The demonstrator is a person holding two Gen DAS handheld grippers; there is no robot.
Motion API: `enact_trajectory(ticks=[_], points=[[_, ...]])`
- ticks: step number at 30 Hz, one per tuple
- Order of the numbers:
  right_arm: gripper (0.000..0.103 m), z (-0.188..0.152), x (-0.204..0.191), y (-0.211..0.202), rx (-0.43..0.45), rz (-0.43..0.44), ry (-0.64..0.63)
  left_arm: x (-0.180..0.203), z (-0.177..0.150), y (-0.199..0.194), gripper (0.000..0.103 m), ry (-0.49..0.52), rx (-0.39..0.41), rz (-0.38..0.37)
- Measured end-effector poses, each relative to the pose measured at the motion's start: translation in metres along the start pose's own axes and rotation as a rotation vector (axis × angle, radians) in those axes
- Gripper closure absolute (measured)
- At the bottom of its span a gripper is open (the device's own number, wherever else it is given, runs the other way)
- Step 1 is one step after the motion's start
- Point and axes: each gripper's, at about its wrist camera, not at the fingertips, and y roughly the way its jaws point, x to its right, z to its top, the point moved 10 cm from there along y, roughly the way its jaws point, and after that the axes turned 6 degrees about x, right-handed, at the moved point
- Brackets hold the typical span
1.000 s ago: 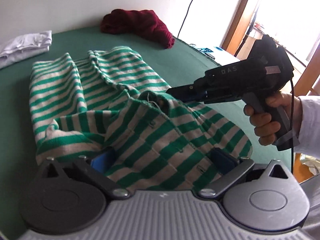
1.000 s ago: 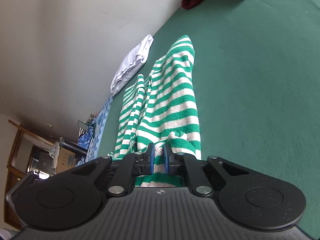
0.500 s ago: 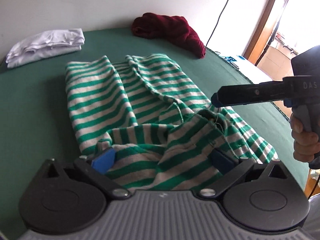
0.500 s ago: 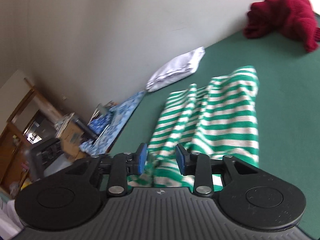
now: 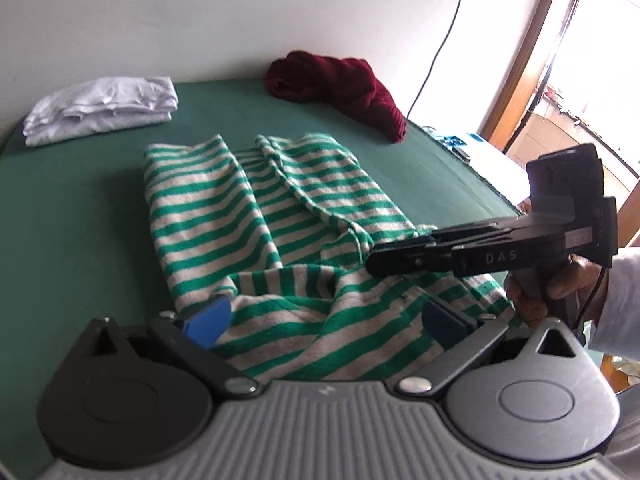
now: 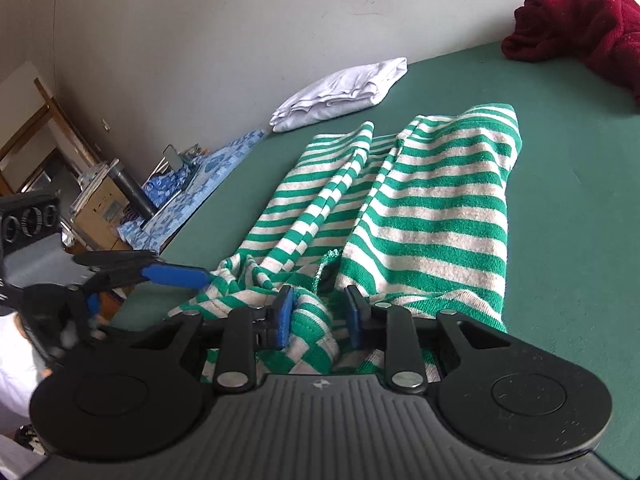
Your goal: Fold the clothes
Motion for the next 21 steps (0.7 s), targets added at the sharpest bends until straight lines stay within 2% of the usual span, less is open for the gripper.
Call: enact_trajectory(ticks=[2,5,8,12,15,18,21], points=[[0.077,0.0,-0.001,0.001,0.017,-0.002,0.001,-0.003,0.002,-0.005,0.005,-0.011,0.022,0.027],[0.076,-0.001,-0.003,0.0,0.033,-0.011,-0.013,-0.004,-0.011,0.01,0.01,-0.036,-0.018,0.046],[0.076,0.0,-0.003,0.0,0.042,-0.017,-0.011,-0.004,-0.023,0.023,0.008,-0.034,-0.024,0.091],[0.076,0.0,-0.003,0.0,0.047,-0.024,-0.004,-0.009,-0.02,0.021,0.008,-0.056,-0.008,0.096],[0.075,0.005,-0.003,0.0,-0.003,-0.03,0.04,-0.015,-0.002,0.004,0.01,-0.034,0.003,0.083],[0.066,0.027,-0.003,-0.009,-0.062,-0.038,0.137,-0.025,0.033,-0.016,0.006,0.039,0.005,0.062],[0.05,0.06,-0.003,-0.016,-0.099,-0.079,0.097,-0.043,0.079,-0.023,0.007,0.131,-0.046,0.099]])
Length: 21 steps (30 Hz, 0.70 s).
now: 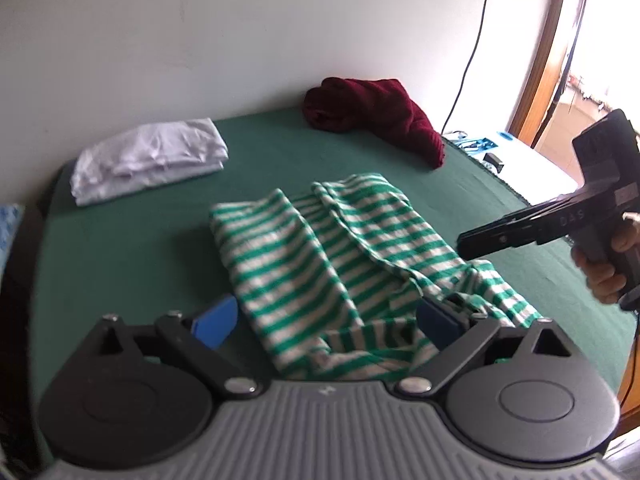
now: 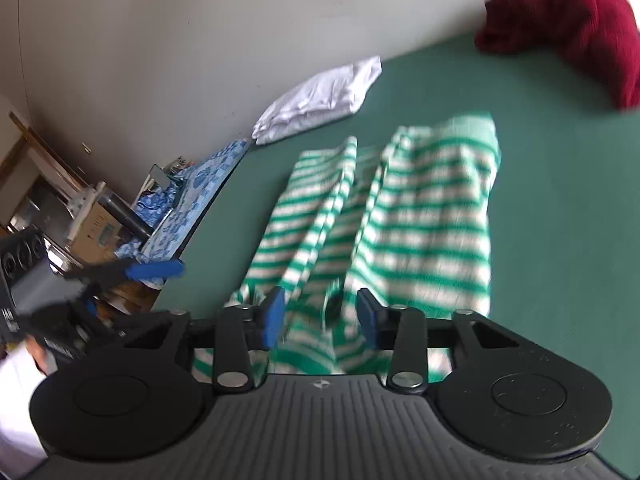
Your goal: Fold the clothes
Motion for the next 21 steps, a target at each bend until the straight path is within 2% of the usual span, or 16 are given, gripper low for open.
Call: enact_trajectory(ticks=[1,3,5,7,10,12,14,18,21], points=[[0.049,0.01,0.001,0.001,-0.026,-0.015,0.0,-0.008,0.015,0.0,0.006,0.032,-0.02,0.02],[0.047,0.03,0.003,0.002,-0.077,-0.046,-0.001,-0.025,0.044,0.005,0.004,0.132,-0.08,0.108],[0.032,0.042,0.009,0.012,-0.167,-0.089,0.011,-0.04,0.068,0.014,0.003,0.223,-0.138,0.195],[0.031,0.042,0.013,0.021,-0.266,-0.131,0.014,-0.053,0.08,0.024,0.003,0.241,-0.182,0.239],[0.032,0.033,0.008,0.029,-0.353,-0.17,-0.033,-0.064,0.078,0.046,0.003,0.172,-0.233,0.245],[0.034,0.023,0.009,0.033,-0.351,-0.191,-0.037,-0.064,0.065,0.061,0.003,0.143,-0.261,0.267],[0.042,0.01,0.013,0.036,-0.353,-0.208,-0.021,-0.062,0.051,0.075,0.003,0.138,-0.284,0.295],[0.042,-0.015,0.029,0.045,-0.375,-0.281,0.002,-0.053,0.033,0.098,0.003,0.118,-0.287,0.296],[0.042,-0.02,0.034,0.047,-0.352,-0.281,0.028,-0.048,0.023,0.111,0.003,0.076,-0.281,0.289]])
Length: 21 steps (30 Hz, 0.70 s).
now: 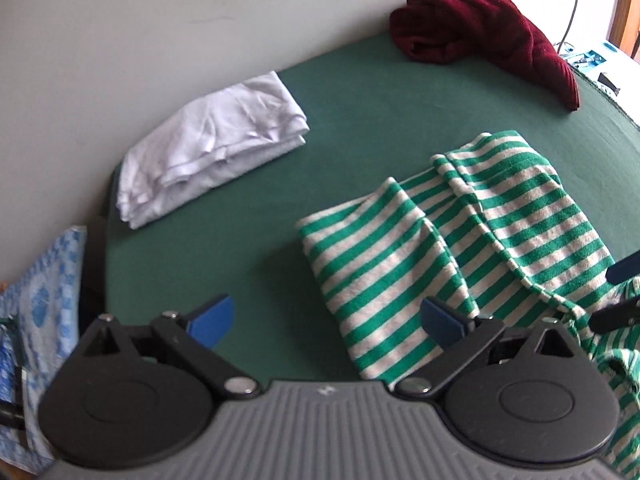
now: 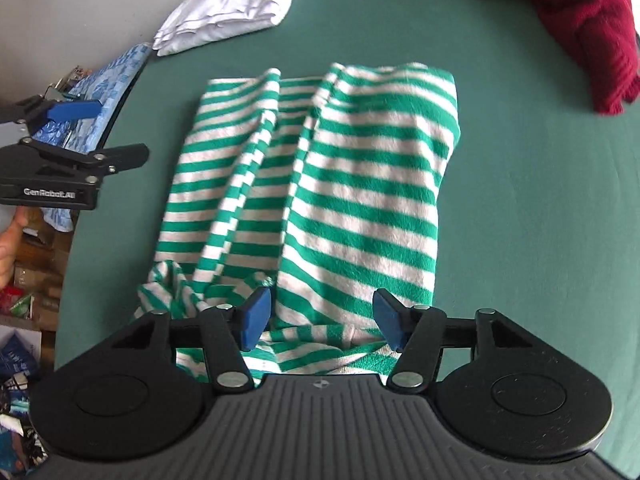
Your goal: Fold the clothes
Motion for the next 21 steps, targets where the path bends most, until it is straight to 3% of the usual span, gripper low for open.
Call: enact_trajectory(ticks=[5,8,11,21], points=[[0.029,-0.006,0.005,0.007,0.013,0.047,0.081,0.003,-0.003,0.017,0.003,-0.033,0.01,0.038],[0.013,-0.007,0.003,0.006,0.05,0.105,0.131,0.002,-0.004,0.024,0.002,-0.044,0.017,0.063],[0.002,-0.009,0.001,0.006,0.09,0.152,0.163,0.0,-0.006,0.031,0.001,-0.065,0.018,0.076],[0.002,-0.007,0.008,0.001,0.136,0.262,0.25,0.001,-0.013,0.055,0.001,-0.08,-0.011,0.078]])
